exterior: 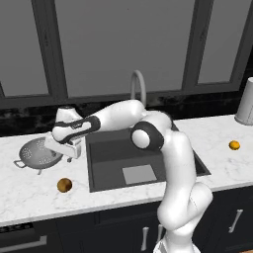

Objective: Put the colander in the sink, put the tangerine, pear in the colander, and turn on the sink faucet and pour water over the colander.

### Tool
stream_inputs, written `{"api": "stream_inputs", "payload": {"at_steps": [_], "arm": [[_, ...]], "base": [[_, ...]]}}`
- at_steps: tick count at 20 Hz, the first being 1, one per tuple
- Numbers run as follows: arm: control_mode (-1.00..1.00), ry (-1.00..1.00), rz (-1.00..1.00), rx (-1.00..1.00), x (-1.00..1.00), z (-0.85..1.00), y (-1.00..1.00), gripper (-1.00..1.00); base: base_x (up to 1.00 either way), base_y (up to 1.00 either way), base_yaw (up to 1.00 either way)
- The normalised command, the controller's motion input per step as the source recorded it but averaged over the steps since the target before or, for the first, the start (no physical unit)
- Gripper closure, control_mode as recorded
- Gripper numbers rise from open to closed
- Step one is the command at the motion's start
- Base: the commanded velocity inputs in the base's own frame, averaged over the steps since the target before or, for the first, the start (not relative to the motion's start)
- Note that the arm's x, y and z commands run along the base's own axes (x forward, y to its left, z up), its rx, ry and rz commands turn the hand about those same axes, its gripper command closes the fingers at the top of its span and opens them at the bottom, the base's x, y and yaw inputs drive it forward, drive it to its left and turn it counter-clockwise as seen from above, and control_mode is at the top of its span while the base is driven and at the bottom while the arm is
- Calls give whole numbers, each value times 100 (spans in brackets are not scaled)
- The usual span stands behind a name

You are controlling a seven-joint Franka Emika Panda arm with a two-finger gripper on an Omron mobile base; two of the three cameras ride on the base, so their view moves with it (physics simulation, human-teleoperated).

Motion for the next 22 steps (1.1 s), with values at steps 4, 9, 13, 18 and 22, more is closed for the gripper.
{"api": "stream_inputs", "payload": {"at_steps": [4,9,13,18,22], "arm": [[-100,0,0,0,19,-16,20,100],[-100,0,0,0,10,-8,17,100],[-100,0,0,0,4,-12,9,100],[-100,-9,0,0,-20,1,2,100],[-100,-5,0,3,-50,37,-4,100]], "base": [[0,0,0],[0,0,0],[0,0,0],[0,0,0],[0,0,0]]}}
